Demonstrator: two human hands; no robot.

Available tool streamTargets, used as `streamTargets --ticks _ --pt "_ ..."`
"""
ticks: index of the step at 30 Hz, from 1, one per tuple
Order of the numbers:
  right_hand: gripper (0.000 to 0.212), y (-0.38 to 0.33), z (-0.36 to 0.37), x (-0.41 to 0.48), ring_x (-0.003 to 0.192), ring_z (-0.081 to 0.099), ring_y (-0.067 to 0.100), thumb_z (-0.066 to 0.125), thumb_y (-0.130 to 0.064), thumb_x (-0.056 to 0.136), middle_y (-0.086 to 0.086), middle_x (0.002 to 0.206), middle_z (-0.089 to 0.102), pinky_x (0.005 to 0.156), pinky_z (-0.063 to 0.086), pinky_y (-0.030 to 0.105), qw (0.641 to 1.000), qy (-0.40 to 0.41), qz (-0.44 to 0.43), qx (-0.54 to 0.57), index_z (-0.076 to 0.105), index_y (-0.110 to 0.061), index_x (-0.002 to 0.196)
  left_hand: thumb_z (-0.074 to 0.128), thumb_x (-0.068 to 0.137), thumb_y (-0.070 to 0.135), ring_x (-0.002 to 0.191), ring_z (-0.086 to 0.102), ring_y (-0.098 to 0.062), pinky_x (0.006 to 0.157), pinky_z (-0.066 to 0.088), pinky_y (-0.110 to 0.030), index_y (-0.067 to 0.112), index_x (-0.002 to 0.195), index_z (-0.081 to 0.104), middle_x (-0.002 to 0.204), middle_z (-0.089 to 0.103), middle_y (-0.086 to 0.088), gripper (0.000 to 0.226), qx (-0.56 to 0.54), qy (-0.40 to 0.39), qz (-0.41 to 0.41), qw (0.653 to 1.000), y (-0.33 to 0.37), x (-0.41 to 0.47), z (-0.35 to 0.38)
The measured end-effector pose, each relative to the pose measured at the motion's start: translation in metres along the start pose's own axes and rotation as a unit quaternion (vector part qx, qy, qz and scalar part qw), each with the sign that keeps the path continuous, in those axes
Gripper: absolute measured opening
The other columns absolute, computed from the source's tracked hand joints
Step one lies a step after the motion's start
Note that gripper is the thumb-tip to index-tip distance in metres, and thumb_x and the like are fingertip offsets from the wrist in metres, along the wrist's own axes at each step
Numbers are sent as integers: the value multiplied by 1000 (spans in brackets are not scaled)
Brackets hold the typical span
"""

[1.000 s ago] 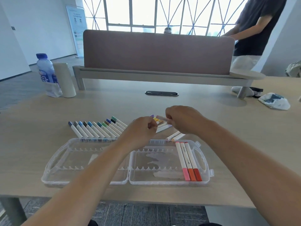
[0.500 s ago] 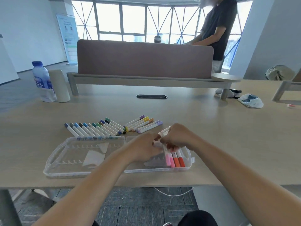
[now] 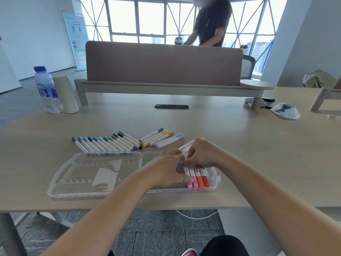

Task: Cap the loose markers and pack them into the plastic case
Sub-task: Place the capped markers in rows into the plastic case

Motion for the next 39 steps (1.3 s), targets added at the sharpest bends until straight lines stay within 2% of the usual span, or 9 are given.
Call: streamTargets --ticks 5,12,23,26,28,29,31,34,39 --pt "30 -2 1 -2 34 48 1 76 -19 84 -10 37 54 44 37 15 1000 -13 -1 4 60 -18 59 56 80 74 148 20 -15 120 22 -38 34 146 44 162 21 10 79 5 0 19 1000 -2 4 3" --pt "29 -3 1 -6 49 53 6 76 -20 85 -13 38 55 49 39 16 1000 -17 -7 12 60 -19 61 57 80 72 148 21 -15 120 22 -37 31 149 41 162 23 9 82 9 -11 10 1000 -1 3 2" --pt "25 -5 -3 -8 48 55 9 70 -18 87 -1 57 64 53 44 21 999 -25 -36 -25 62 -17 63 55 85 68 148 20 -14 119 20 -36 30 149 39 161 23 12 77 -9 -19 14 1000 0 -1 -6" --pt "19 -4 -11 -8 49 60 9 68 -18 89 1 61 68 53 45 18 999 -34 -41 -4 66 -13 70 59 89 58 135 44 -12 104 37 -30 28 145 46 155 37 10 65 -81 -32 6 996 -6 3 -11" --pt "19 -5 -16 -6 47 60 8 66 -19 91 -3 58 67 53 45 18 998 -39 -44 -3 68 -10 73 61 87 59 102 66 -15 80 53 -32 30 141 48 138 54 6 63 -154 -27 -39 987 -15 5 -17" --pt "21 -6 -18 -4 46 59 7 66 -21 92 -4 55 66 53 44 18 998 -41 -44 -8 68 -10 74 62 87 58 89 66 -13 73 55 -30 30 137 52 129 60 5 59 -157 -12 -53 986 -18 6 -22" --pt "24 -8 -22 4 42 54 6 65 -23 93 -5 50 63 54 42 20 998 -37 -41 -21 67 -10 73 63 89 54 87 59 -7 70 47 -21 27 126 61 115 65 7 46 -145 33 -56 987 -23 11 -33" --pt "24 -10 -29 20 41 49 6 66 -23 92 -4 51 61 54 41 22 999 -1 -44 -29 69 -8 75 64 90 47 87 60 -11 72 46 -26 23 106 68 97 66 8 28 -175 81 -60 979 -30 18 -43" --pt "12 -9 -36 51 68 57 16 67 -20 90 1 73 65 58 39 24 994 54 -47 -88 67 -12 81 60 94 34 71 59 -12 57 39 -23 24 89 67 80 65 6 13 -173 109 -79 976 -41 31 -44"
Point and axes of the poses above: each hand's wrist, its own x-axis towards the middle knuckle, its own z-axis out of the palm, y = z × x, the point moved 6 cm from there along x, towards the middle knuckle
